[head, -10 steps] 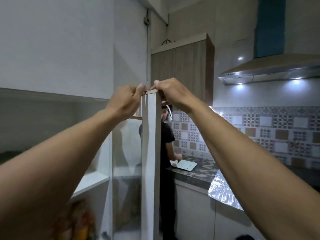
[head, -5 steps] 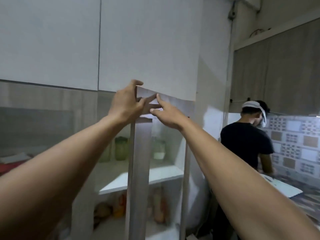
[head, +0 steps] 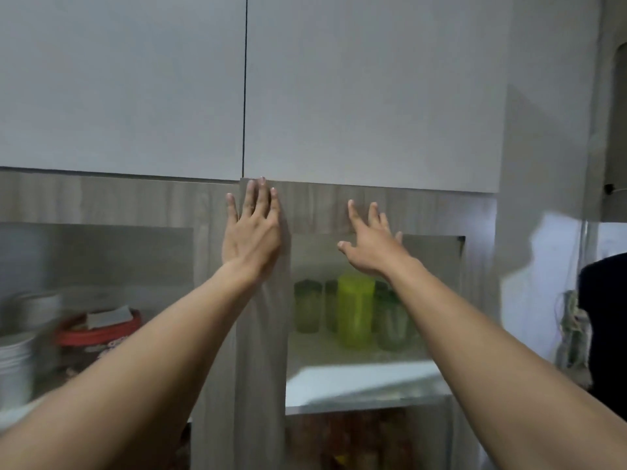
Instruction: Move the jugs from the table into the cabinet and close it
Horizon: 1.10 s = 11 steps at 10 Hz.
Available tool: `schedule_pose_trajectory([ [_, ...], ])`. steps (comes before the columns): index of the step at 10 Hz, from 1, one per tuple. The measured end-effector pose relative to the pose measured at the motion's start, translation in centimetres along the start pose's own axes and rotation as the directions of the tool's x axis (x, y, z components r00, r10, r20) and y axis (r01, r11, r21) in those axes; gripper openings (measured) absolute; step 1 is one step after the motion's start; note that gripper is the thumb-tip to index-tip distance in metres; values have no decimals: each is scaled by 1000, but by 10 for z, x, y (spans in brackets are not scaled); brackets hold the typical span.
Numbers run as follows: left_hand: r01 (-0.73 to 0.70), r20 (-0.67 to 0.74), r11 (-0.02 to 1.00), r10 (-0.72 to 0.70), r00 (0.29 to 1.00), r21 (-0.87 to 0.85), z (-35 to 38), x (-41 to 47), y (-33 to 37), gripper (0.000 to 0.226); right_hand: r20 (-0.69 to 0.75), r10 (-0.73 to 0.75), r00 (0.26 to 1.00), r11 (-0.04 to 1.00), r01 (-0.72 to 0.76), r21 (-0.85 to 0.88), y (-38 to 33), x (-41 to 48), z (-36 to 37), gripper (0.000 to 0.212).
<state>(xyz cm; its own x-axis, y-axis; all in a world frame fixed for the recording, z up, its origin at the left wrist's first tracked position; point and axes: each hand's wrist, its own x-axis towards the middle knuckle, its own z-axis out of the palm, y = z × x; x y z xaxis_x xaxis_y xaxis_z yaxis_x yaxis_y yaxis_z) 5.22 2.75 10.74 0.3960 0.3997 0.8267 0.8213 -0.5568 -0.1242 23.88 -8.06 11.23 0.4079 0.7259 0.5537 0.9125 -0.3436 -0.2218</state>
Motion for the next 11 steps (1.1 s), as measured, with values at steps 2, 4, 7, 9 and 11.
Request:
schedule_pose_trajectory([
  [2, 82, 93, 994, -75, 993, -71, 62, 15, 10, 67, -2, -60, 998, 997, 60, -56, 20, 33, 31, 85],
  [4, 124, 65, 984, -116, 991, -131, 87, 22, 19, 70, -80, -84, 993, 996, 83, -15, 25, 51, 55, 88],
  [7, 124, 78, 985, -115, 990, -124, 97, 25, 16, 72, -104, -103, 989, 994, 104, 9, 27, 59, 63, 92],
  [9, 120, 120, 981, -101, 988, -154, 92, 25, 11, 70, -51, -83, 995, 995, 86, 56, 29, 50, 51, 85],
  [11, 115, 159, 855, -38, 987, -505, 60, -29, 21, 57, -5, -53, 999, 917, 51, 395, 30, -20, 7, 61],
])
